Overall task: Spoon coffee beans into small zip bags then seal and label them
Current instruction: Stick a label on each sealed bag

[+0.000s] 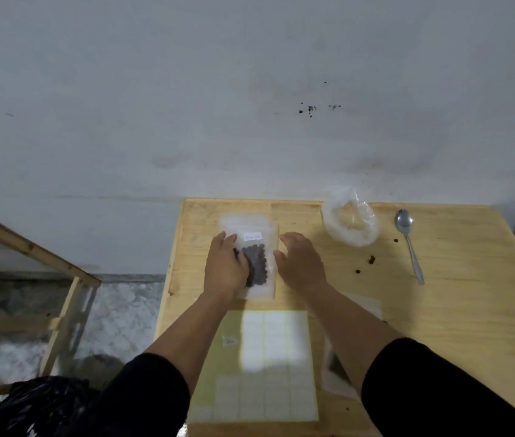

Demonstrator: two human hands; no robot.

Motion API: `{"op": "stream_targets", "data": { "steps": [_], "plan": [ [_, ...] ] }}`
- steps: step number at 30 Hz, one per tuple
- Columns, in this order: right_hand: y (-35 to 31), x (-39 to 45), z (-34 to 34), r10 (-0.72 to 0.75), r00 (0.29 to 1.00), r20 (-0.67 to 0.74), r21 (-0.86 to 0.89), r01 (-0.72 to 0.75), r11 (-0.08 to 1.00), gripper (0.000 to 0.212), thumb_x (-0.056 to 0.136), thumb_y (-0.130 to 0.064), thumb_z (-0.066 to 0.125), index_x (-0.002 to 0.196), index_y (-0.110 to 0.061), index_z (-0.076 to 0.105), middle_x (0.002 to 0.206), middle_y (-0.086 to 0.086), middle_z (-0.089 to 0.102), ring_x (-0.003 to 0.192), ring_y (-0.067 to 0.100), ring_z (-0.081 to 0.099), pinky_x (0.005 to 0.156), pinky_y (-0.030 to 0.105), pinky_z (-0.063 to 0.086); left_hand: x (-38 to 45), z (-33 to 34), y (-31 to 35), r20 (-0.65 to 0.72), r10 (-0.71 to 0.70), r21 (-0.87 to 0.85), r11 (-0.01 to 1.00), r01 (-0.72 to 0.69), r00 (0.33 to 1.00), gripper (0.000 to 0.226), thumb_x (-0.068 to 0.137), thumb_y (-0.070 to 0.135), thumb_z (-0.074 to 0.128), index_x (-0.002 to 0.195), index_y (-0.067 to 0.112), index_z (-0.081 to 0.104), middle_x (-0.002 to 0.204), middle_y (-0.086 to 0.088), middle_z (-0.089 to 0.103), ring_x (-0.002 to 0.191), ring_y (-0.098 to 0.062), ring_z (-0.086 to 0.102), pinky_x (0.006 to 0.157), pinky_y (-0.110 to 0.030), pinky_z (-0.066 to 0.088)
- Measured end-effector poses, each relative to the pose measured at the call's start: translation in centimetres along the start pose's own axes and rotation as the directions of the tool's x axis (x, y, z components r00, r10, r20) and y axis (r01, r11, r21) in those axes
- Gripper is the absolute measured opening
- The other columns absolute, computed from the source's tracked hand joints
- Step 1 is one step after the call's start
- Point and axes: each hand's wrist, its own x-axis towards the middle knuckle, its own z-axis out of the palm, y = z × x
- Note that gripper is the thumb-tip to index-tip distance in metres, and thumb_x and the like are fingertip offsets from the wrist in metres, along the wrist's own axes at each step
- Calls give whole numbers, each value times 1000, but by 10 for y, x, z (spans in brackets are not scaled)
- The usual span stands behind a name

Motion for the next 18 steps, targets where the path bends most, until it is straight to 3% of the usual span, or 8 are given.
{"op": "stream_targets", "data": {
  "steps": [5,10,14,18],
  "plan": [
    [20,-20,-20,-43,999,-18,-199,39,979,48,94,-27,45,137,-5,37,142,9,40,134,21,32,109,27,24,-9,18,37,20,174,104,979,-175,985,48,95,18,43,141,9,35,148,-8,33,136,-22,30,111,-31,24],
    [54,-58,-35,55,997,-60,-243,-68,968,47,96,-28,40,136,-5,37,141,10,41,133,23,34,105,26,27,-32,52,69,221,306,38,946,-321,926,45,91,11,47,136,10,43,141,-8,44,129,-22,40,106,-26,30],
    [90,-101,-37,220,971,-89,-192,-233,953,48,94,-29,44,136,-7,38,140,8,41,128,23,37,101,29,34,-64,86,76,433,263,50,948,-314,863,52,91,22,48,140,12,37,144,-9,42,133,-24,37,109,-31,29],
    [115,-140,-24,352,927,-130,-104,-366,925,41,93,-28,31,124,-10,49,130,5,48,116,21,47,91,28,43,-97,105,75,437,229,66,956,-285,870,56,87,21,51,140,15,36,139,-9,41,127,-26,38,103,-33,34]
  ]
}}
